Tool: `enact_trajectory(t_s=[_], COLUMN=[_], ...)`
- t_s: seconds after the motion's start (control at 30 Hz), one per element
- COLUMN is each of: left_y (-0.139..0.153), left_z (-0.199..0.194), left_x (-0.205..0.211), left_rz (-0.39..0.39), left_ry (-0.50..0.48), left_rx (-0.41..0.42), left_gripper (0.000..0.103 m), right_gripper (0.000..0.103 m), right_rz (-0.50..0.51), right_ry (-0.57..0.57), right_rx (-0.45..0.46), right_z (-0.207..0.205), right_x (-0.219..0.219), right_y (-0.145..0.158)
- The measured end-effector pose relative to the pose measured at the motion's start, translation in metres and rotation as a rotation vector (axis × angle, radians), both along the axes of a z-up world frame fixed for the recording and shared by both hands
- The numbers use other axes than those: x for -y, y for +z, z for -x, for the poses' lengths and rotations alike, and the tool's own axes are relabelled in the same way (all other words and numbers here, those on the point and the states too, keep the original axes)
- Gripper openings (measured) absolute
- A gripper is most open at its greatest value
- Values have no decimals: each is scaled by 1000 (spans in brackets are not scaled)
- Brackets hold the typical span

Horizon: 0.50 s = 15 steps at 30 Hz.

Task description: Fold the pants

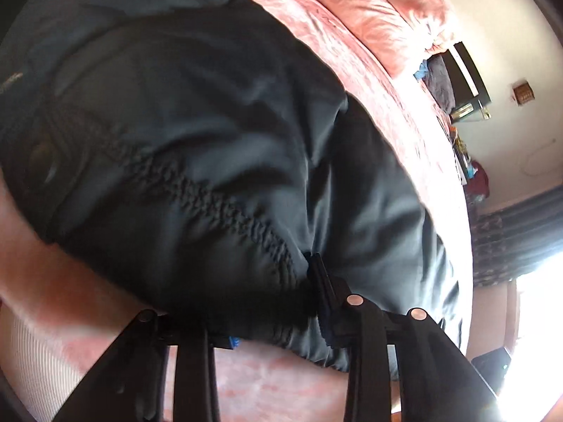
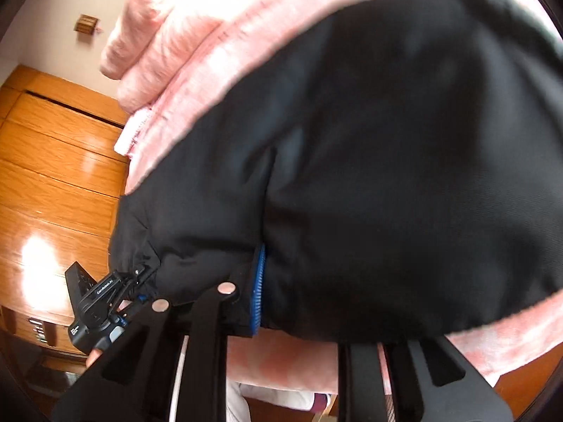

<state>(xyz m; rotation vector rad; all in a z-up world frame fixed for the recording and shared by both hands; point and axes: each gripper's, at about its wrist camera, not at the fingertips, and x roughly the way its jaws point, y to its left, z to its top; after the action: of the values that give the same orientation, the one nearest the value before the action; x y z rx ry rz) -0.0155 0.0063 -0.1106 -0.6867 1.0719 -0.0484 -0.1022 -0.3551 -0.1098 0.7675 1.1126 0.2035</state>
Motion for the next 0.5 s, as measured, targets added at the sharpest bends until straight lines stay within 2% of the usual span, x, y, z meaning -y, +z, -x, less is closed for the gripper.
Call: enact_trajectory(t_s=[0.07, 0.13, 0.17, 0.33, 0.5], left_y=[5, 4, 4, 13, 16], left_z=[3, 6, 7, 25, 38], left_x=[4, 0, -1, 12, 53], left_rz=[-38, -13, 6, -19, -28], left_ry=[-22, -17, -12, -52, -168], left_rx=[27, 20, 13, -9, -26], left_gripper=[33, 35, 37, 47, 48], right_gripper=[25, 46, 48, 52, 56], right_rz=[6, 33, 47, 79, 112], right_ry=[7, 11, 13, -20, -135], right_rx=[15, 35, 51, 55, 55], right_z=[3, 9, 13, 39, 63], right_x=[1, 3, 4, 31, 74], right_y=[3, 11, 18, 28, 36])
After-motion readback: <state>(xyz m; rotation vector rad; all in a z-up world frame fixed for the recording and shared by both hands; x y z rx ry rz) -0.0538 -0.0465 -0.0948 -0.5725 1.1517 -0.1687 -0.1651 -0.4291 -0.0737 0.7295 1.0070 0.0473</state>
